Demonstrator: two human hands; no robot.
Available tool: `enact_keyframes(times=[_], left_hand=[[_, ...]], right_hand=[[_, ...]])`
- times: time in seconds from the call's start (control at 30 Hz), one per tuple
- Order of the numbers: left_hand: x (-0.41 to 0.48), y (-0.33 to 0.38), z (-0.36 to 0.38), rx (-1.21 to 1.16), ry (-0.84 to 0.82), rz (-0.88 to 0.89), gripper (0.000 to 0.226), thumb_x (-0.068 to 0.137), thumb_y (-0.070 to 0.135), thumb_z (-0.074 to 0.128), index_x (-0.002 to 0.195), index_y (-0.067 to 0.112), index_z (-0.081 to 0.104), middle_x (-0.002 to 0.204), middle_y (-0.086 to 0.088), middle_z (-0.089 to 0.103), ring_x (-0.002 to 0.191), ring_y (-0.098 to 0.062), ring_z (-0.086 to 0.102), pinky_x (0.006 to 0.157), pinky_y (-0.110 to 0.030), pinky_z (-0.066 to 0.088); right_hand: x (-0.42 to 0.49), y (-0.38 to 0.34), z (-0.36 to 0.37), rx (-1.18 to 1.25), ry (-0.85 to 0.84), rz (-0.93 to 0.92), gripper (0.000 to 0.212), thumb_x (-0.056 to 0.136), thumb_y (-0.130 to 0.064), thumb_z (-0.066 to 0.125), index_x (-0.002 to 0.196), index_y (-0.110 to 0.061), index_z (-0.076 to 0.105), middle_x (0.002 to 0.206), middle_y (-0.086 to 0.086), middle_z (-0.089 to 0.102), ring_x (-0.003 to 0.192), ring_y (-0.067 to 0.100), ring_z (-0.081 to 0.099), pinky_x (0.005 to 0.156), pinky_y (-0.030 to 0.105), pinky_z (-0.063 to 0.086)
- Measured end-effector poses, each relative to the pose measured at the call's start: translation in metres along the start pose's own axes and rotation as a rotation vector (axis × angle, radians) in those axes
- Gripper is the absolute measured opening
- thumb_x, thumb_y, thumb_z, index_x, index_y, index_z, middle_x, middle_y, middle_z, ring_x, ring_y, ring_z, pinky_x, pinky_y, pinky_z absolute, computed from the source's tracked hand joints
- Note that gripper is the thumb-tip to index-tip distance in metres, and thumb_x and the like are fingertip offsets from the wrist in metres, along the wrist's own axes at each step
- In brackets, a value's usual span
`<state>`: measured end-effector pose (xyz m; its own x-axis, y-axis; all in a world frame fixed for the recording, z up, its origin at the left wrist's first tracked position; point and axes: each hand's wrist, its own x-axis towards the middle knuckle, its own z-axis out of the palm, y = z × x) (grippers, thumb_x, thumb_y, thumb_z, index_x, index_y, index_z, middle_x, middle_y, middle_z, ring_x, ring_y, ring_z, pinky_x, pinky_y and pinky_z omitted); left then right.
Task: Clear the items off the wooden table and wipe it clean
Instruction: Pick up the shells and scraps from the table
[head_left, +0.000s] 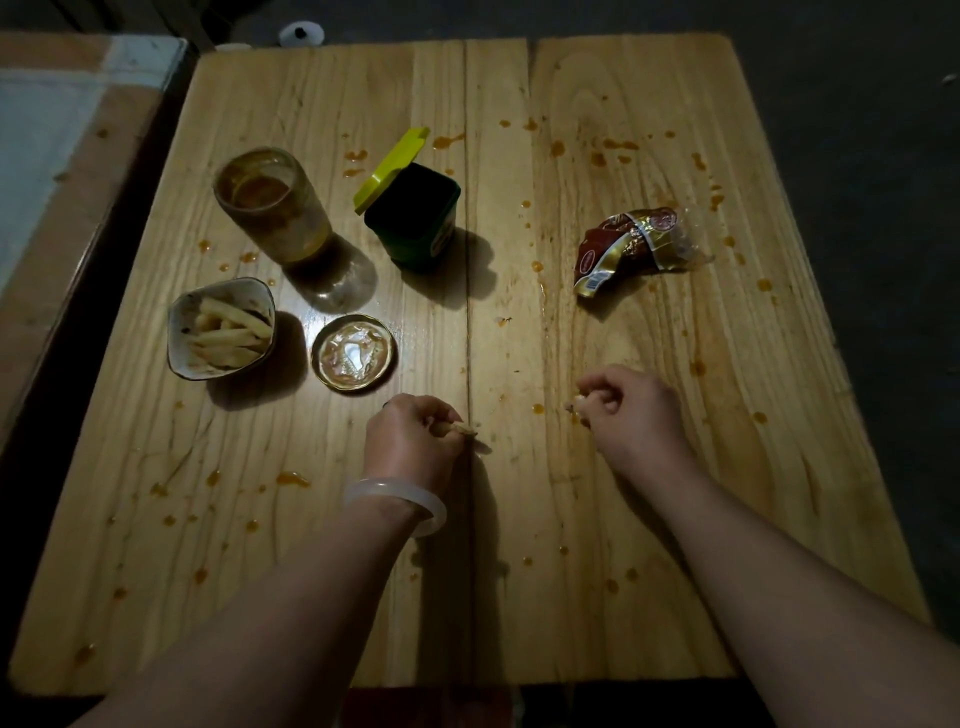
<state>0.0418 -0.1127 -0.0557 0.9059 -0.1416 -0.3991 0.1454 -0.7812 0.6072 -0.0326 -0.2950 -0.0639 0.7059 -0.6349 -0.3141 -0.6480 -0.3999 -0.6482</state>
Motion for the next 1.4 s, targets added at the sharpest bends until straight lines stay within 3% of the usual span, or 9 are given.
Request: enact_keyframes(times=[0.13,0.27,0.37,0.5,0.73,0.97,1.07,1.27,1.4], left_hand=[[-0.008,-0.003,0.002,0.042,-0.025,0.034,0.009,0.079,0.013,0.072,0.081,0.022,0.072,0.091,0.005,0.062,0.084,-0.010,0.059,0.068,-0.018,0.046],[-0.014,-0.005,0.002,0.053,-0.023,0.046,0.009,0.079,0.012,0.071,0.082,0.021,0.072,0.093,0.004,0.062,0.084,-0.011,0.058,0.068,-0.018,0.043],[-0.019,-0.008,0.000,0.055,-0.023,0.053,0.009,0.078,0.012,0.071,0.081,0.020,0.072,0.093,0.004,0.061,0.085,-0.011,0.057,0.068,-0.018,0.041],[-0.025,-0.014,-0.004,0.060,-0.026,0.059,0.008,0.080,0.013,0.070,0.084,0.019,0.072,0.092,0.005,0.060,0.084,-0.008,0.055,0.069,-0.019,0.044],[-0.033,-0.029,-0.010,0.010,-0.014,0.021,0.008,0.079,0.016,0.073,0.078,0.024,0.068,0.093,0.006,0.061,0.088,-0.011,0.057,0.071,-0.022,0.045],[-0.034,-0.037,-0.016,-0.022,0.013,0.012,0.012,0.080,0.015,0.072,0.079,0.026,0.067,0.098,0.006,0.061,0.093,-0.011,0.056,0.083,-0.028,0.051],[-0.033,-0.038,-0.016,-0.019,-0.002,0.000,0.011,0.080,0.015,0.071,0.081,0.024,0.066,0.100,0.005,0.060,0.093,-0.011,0.055,0.082,-0.026,0.051],[-0.038,-0.040,-0.015,-0.035,-0.019,-0.004,0.011,0.080,0.016,0.071,0.081,0.025,0.067,0.101,0.005,0.060,0.094,-0.012,0.055,0.084,-0.027,0.051],[-0.046,-0.042,-0.018,-0.037,-0.048,0.016,0.011,0.081,0.015,0.071,0.080,0.025,0.066,0.098,0.006,0.059,0.092,-0.010,0.054,0.082,-0.025,0.050]], right_hand=[[-0.013,-0.001,0.013,-0.151,0.005,-0.065,0.020,0.094,-0.015,0.060,0.110,-0.021,0.070,0.101,-0.005,0.065,0.085,0.007,0.060,0.071,0.023,0.054],[-0.010,-0.008,0.019,-0.194,0.021,-0.081,0.012,0.092,-0.011,0.062,0.096,-0.016,0.072,0.093,-0.001,0.065,0.078,0.009,0.059,0.060,0.016,0.046],[-0.010,-0.011,0.021,-0.263,-0.011,-0.056,0.015,0.091,-0.007,0.059,0.088,-0.018,0.068,0.087,-0.002,0.062,0.073,0.011,0.059,0.062,0.026,0.054],[-0.021,-0.013,0.025,-0.408,-0.082,-0.115,0.019,0.090,0.002,0.054,0.096,-0.013,0.065,0.097,0.002,0.056,0.077,0.014,0.056,0.069,0.032,0.056],[-0.039,-0.037,0.054,-0.173,-0.134,-0.211,0.019,0.096,-0.010,0.049,0.085,-0.025,0.055,0.087,-0.014,0.044,0.077,0.005,0.047,0.069,0.026,0.049],[-0.033,-0.051,0.078,-0.311,-0.115,-0.259,0.016,0.091,-0.007,0.057,0.101,-0.019,0.061,0.093,-0.001,0.055,0.079,0.015,0.057,0.069,0.038,0.057],[-0.036,-0.051,0.077,-0.389,-0.112,-0.303,0.015,0.092,-0.005,0.056,0.098,-0.017,0.062,0.093,0.001,0.054,0.079,0.016,0.056,0.068,0.036,0.056],[-0.055,-0.043,0.069,-0.500,-0.168,-0.428,0.028,0.093,0.002,0.042,0.115,-0.012,0.054,0.113,0.006,0.047,0.097,0.018,0.046,0.078,0.029,0.046],[-0.074,-0.036,0.067,-0.439,-0.164,-0.334,0.030,0.092,0.003,0.044,0.113,-0.017,0.052,0.111,0.001,0.046,0.094,0.014,0.046,0.078,0.029,0.048]])
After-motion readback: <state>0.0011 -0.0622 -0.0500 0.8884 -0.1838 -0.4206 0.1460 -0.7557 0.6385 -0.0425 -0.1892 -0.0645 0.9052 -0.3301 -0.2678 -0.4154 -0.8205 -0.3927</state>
